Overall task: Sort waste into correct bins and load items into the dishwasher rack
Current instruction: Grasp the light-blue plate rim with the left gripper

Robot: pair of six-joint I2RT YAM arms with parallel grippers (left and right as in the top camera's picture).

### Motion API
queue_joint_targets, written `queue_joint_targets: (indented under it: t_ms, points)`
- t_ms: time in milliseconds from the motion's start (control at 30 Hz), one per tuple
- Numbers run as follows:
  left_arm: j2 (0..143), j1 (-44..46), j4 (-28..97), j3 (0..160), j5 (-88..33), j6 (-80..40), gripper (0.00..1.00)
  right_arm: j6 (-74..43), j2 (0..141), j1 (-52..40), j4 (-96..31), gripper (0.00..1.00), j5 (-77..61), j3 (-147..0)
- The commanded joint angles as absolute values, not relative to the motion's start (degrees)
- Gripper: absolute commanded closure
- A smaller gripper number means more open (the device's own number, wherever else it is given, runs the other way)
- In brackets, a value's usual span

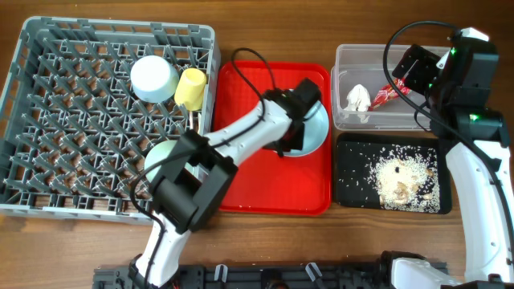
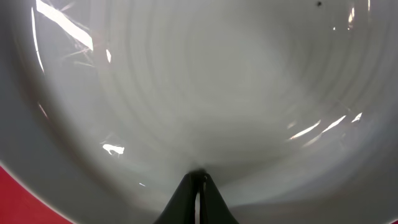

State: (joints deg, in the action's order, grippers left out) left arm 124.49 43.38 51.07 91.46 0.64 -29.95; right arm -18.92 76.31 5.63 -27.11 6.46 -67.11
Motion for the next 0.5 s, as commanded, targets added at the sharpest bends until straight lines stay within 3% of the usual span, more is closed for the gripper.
queue_joint_targets:
  t_ms: [0, 167, 333, 467]
  points:
    - [125.99, 42.63, 52.25, 90.72, 2.90, -30.35, 0.96, -18.06, 76.64, 5.65, -27.03, 0.00, 6.37, -67.16]
    - [116.86, 34.76, 55.79, 93.03, 2.85, -30.30, 0.96, -18.09, 76.66, 5.65, -27.03, 0.00, 6.37, -67.16]
    - [112.68, 29.82, 56.97, 92.90, 2.83, -30.26, 0.68, -18.06, 76.64, 5.65, -27.03, 0.00, 6.37, -67.16]
    - [113.49, 29.76, 52.42, 88.79, 1.10, -25.91, 0.62, -18.04, 76.66, 5.65, -27.03, 0.00, 6.37, -67.16]
